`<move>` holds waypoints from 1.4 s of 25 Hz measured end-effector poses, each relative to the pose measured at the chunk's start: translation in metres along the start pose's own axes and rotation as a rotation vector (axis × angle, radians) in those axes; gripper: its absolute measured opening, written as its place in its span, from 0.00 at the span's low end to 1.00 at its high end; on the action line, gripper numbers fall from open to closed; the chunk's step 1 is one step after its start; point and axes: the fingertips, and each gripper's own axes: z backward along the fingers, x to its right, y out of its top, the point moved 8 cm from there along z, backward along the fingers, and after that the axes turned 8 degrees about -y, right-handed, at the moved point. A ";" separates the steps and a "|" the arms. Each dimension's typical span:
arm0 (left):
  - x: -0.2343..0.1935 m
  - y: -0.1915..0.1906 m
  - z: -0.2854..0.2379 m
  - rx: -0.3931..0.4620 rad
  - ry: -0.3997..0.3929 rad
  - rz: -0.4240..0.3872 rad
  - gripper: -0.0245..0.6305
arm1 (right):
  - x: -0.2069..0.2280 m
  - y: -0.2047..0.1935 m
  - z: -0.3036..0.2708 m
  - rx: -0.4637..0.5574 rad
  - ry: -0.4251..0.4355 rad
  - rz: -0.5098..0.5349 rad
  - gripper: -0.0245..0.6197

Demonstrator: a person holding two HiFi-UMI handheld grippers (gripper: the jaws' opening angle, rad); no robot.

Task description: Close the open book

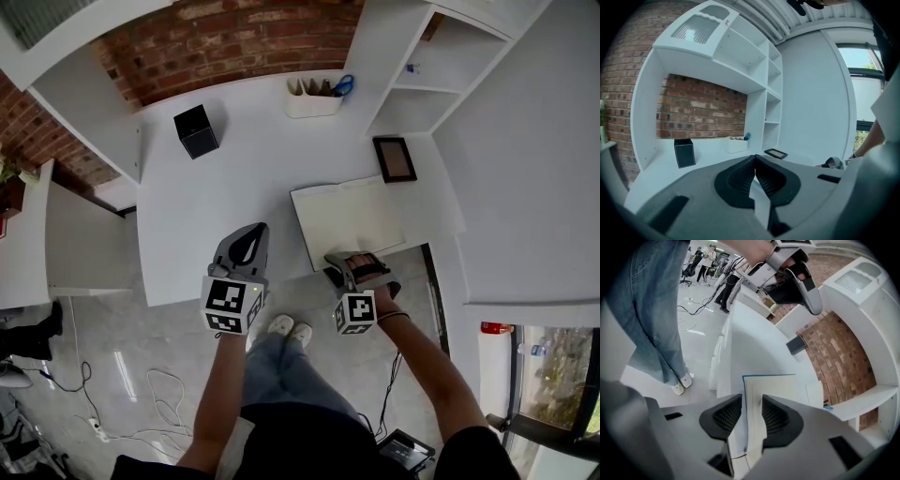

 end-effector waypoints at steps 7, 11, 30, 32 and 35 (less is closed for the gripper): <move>0.003 0.000 -0.005 -0.004 -0.014 -0.005 0.05 | -0.001 -0.003 0.003 -0.010 -0.091 -0.044 0.15; 0.005 0.001 -0.010 -0.004 -0.024 -0.010 0.05 | 0.004 -0.007 0.012 0.006 -0.139 -0.148 0.11; 0.027 0.002 -0.053 -0.045 -0.116 -0.033 0.05 | 0.052 -0.114 0.064 0.063 -0.419 -1.189 0.06; 0.027 0.001 -0.058 -0.052 -0.121 -0.034 0.05 | 0.052 -0.130 0.063 0.037 -0.434 -1.217 0.09; 0.028 -0.002 -0.066 -0.064 -0.125 -0.034 0.05 | 0.050 -0.153 0.058 -0.013 -0.442 -1.238 0.14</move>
